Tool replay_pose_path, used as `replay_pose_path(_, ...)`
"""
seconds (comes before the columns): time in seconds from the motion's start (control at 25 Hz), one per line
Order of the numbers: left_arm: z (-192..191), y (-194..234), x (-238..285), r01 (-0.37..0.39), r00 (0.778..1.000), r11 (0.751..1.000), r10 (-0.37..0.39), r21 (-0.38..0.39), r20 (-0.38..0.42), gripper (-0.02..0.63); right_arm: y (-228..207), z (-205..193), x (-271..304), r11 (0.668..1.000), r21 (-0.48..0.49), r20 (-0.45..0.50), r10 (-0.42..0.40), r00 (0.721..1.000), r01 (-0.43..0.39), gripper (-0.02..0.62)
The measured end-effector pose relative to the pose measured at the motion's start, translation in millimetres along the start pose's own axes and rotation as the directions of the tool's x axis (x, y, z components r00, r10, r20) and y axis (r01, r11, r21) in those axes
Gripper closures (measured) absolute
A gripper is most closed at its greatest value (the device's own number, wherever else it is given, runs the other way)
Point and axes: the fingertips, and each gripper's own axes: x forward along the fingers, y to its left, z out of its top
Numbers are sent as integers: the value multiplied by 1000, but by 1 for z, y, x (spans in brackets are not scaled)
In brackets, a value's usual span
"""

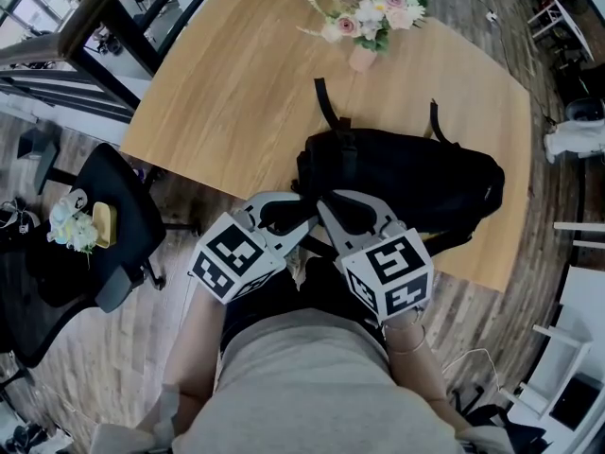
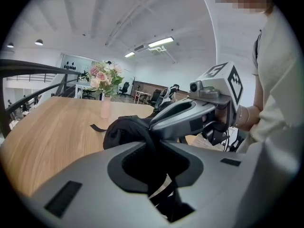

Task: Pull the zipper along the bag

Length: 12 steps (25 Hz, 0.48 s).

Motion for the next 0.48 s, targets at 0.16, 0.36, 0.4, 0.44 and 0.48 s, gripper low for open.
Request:
replay_pose_path(0.16,1,-2,2,-6,1000,1000,6,-4,-2,520,-1,-1,-5,999,-28,-10,-34,999,34,546)
replay_pose_path(0.36,-1,2,2,-28,1000,999,28,-30,-3,521,-16,-6,-15,996,-13,-2,-94,996,94,586)
replay_pose_path(0.4,-1,2,2,-29,1000,999,28,-29,-3,521,-19,-7,-16,995,-3,-1,-96,995,96,586)
replay_pose_path(0.44,-1,2,2,-29,1000,999,29,-26,-5,520,-21,-8,-17,995,6,-1,-97,995,97,586)
replay_pose_path(0.48,-1,2,2,-29,1000,999,29,-23,-6,520,-22,-10,-17,995,13,-1,-97,995,97,586)
